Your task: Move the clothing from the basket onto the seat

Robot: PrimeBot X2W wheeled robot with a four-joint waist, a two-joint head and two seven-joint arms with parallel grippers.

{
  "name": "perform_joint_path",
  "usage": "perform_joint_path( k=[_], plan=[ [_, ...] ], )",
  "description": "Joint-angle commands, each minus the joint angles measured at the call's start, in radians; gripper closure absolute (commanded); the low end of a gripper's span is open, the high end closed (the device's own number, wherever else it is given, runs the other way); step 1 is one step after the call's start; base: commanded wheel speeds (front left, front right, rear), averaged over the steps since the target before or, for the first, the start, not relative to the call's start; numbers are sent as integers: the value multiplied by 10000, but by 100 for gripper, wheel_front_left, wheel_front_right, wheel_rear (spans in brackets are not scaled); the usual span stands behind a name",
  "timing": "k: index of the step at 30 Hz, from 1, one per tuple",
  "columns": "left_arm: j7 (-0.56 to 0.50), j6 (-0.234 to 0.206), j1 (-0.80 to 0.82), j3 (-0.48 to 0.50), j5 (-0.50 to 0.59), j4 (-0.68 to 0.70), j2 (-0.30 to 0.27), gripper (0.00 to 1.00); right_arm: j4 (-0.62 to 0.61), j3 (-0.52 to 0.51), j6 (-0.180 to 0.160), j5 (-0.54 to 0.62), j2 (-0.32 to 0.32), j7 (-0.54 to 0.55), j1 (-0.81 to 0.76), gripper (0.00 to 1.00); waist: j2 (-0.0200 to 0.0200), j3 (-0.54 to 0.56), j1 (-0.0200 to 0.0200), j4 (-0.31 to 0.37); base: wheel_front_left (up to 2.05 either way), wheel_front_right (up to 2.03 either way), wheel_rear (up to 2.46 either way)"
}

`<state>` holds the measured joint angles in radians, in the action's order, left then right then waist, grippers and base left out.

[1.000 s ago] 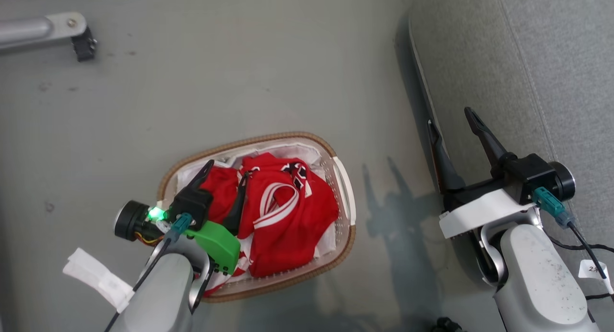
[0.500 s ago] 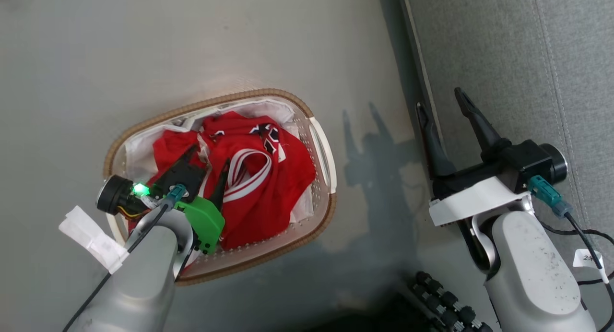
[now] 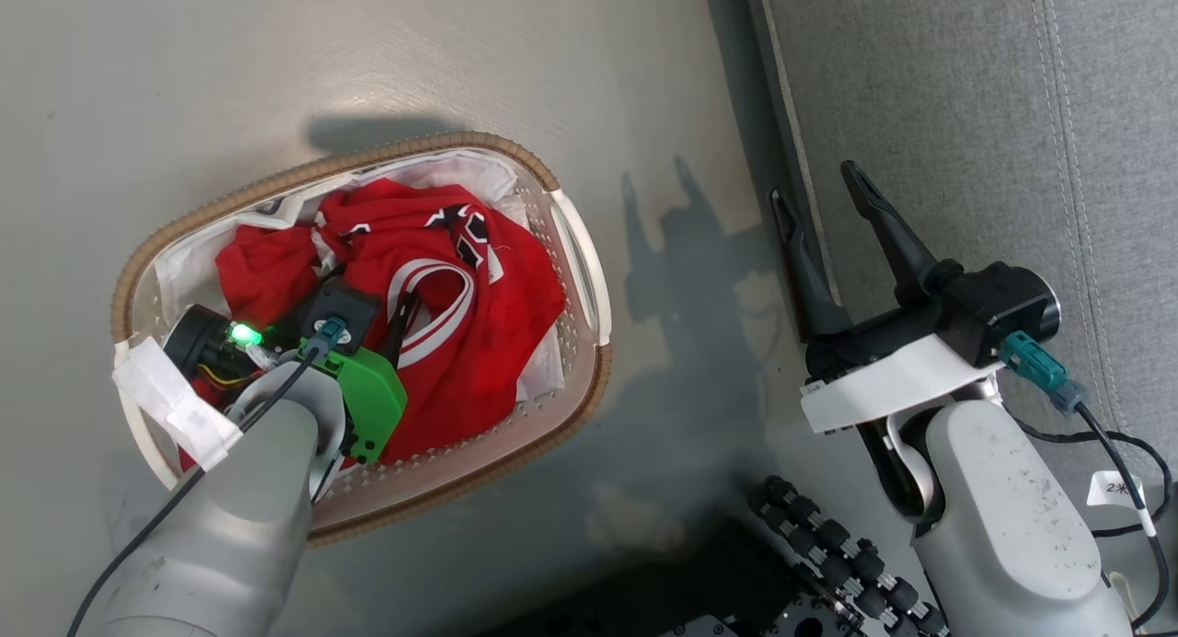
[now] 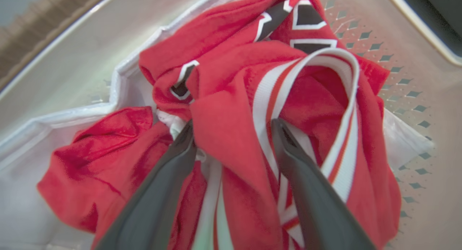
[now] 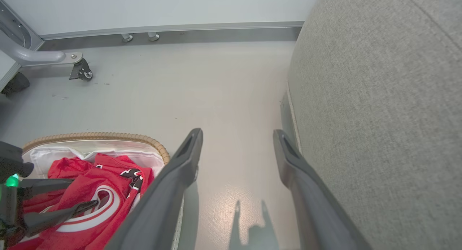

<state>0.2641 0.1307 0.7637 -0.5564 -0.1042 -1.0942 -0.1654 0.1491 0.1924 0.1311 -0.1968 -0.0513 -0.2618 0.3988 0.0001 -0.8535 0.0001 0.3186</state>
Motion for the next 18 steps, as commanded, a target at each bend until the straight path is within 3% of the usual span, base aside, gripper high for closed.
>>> perform_joint_path(
  k=[1, 10, 11, 13, 14, 18],
  plan=[
    [5, -5, 238, -42, 56, -129, -26, 0, -35, 14, -6, -67, -5, -46, -10, 0, -1, -143, -1, 106, 0, 0, 0],
    [-1, -5, 758, -428, -193, -1188, 114, 0, -26, 227, -6, -36, -12, -46, 124, 0, -1, -348, -1, 239, 0, 0, 0],
    [-1, -5, 793, -409, -273, -1253, 99, 6, -37, 250, -6, -47, -13, -46, 171, 0, -1, -343, -1, 244, 0, 0, 0],
    [0, -5, 797, -488, -360, -1211, 142, 96, -59, 285, -6, -76, -6, -46, 232, 0, -1, -319, -1, 247, 0, 0, 0],
    [1, -5, 771, -494, -439, -1127, 159, 100, -48, 288, -6, -84, -10, -46, 231, 0, -1, -284, -1, 230, 0, 0, 0],
    [2, -5, 433, -685, -561, -864, 165, 100, 52, 298, -6, -132, -10, -46, 258, 0, -1, -9, -1, 163, 0, 0, 0]
  ],
)
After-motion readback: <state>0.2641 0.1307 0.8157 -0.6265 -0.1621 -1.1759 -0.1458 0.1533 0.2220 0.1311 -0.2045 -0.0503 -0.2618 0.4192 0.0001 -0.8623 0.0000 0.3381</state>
